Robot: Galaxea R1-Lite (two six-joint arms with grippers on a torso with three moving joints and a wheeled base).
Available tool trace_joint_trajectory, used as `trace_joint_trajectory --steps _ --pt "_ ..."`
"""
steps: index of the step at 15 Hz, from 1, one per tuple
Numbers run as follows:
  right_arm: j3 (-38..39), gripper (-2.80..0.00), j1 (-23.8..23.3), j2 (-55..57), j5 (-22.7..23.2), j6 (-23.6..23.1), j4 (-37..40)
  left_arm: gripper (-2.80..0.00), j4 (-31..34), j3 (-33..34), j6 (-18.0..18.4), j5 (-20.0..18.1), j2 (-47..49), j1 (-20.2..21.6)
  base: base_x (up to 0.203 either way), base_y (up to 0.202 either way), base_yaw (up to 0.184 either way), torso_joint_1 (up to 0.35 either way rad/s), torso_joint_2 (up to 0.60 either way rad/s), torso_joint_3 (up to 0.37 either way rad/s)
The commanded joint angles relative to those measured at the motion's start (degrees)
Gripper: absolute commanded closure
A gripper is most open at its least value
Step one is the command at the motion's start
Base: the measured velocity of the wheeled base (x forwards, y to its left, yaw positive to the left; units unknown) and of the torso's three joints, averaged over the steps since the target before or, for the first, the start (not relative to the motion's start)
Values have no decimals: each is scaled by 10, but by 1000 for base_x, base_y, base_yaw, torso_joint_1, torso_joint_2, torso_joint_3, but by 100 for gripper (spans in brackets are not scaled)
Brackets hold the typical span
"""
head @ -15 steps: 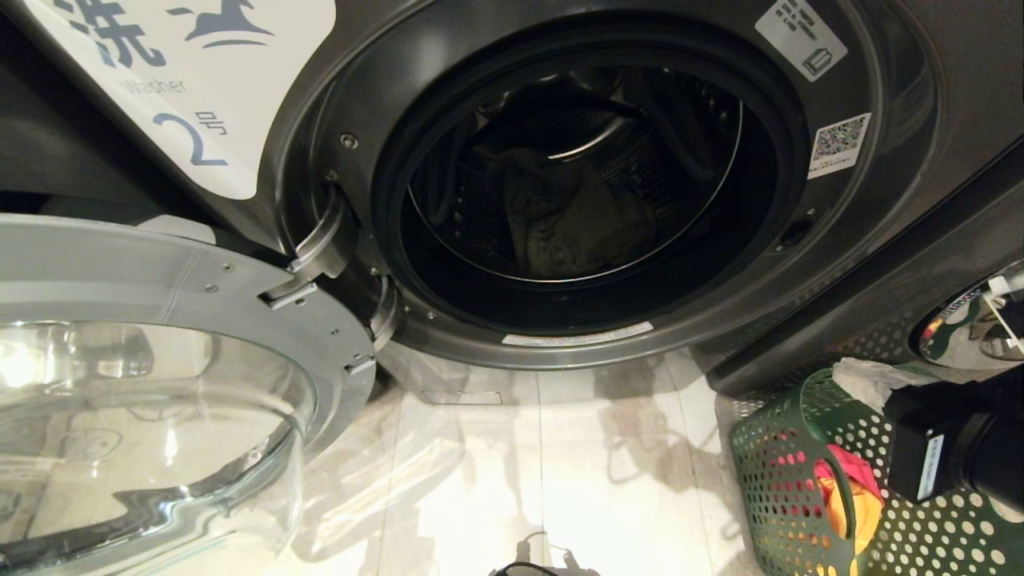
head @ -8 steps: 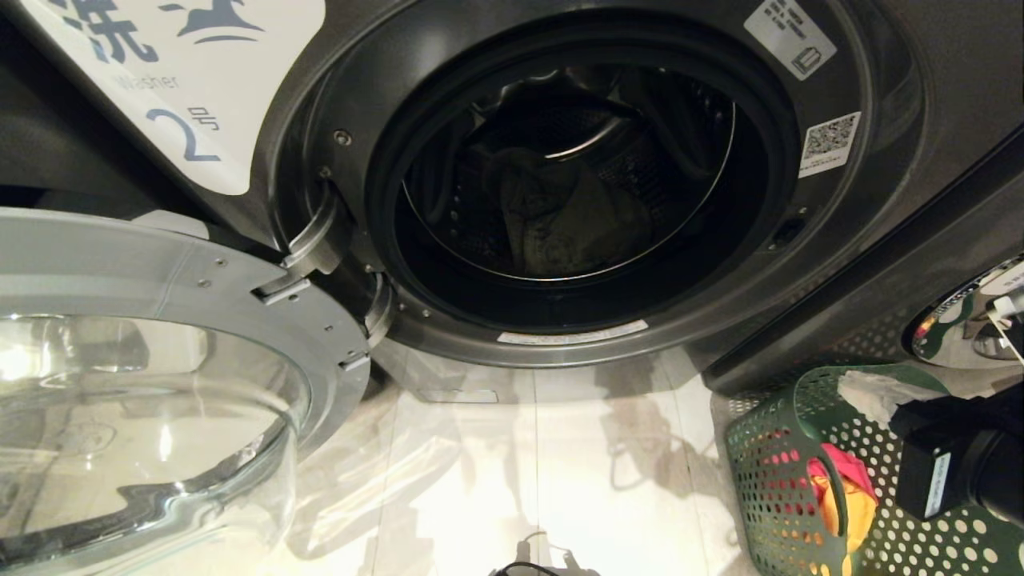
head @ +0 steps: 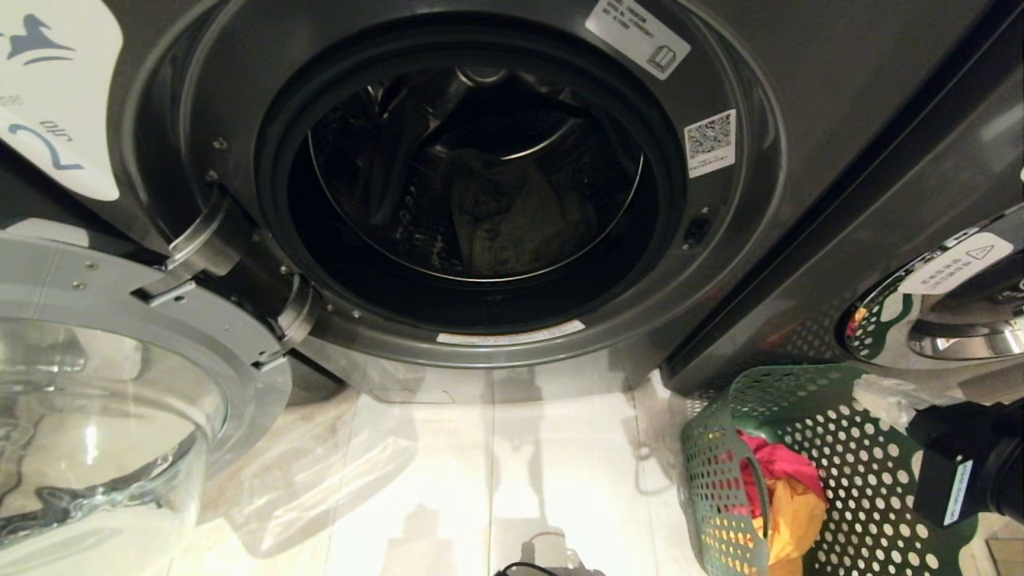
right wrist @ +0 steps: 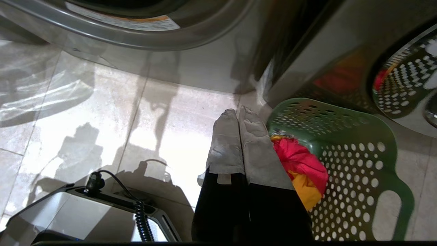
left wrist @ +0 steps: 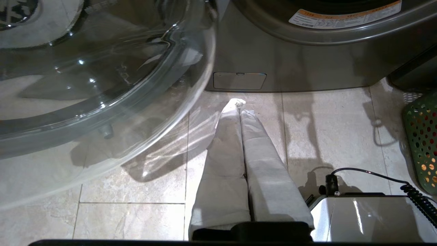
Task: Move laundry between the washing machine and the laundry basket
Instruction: Pick a cloth and place it into the basket
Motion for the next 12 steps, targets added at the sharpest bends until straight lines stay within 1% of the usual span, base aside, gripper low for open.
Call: trace_joint_trajectory --steps 1,7,9,10,12 --pt "0 0 0 0 -2 0 -1 0 0 0 0 0 1 0 0 -90 2 2 2 2" --pt "-1 0 1 0 -1 -1 -1 0 0 0 0 0 1 0 0 0 0 0 0 0" --pt "-2 0 1 1 10 -17 -1 0 0 0 0 0 1 0 0 0 0 0 0 0" --pt "-4 0 2 3 33 -28 -1 0 0 0 0 0 1 0 0 0 0 0 0 0" --pt "-3 0 4 4 89 -34 -2 0 0 0 1 0 1 0 0 0 0 0 0 0"
